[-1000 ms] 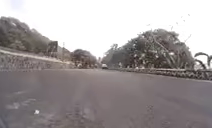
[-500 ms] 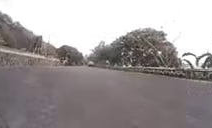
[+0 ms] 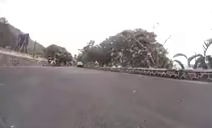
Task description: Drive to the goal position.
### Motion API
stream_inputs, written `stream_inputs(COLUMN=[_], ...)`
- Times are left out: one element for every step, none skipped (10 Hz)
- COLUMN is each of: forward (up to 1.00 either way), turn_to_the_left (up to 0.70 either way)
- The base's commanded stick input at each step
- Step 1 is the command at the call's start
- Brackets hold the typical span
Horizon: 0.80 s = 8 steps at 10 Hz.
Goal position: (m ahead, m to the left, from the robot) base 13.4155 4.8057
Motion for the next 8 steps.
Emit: stream_inputs(forward=[1.00, 1.00, 1.00, 1.00, 1.00, 1.00, 1.00, 1.00], turn_to_the_left=[0.00, 0.11, 0.23, 0.19, 0.07, 0.00, 0.00, 0.00])
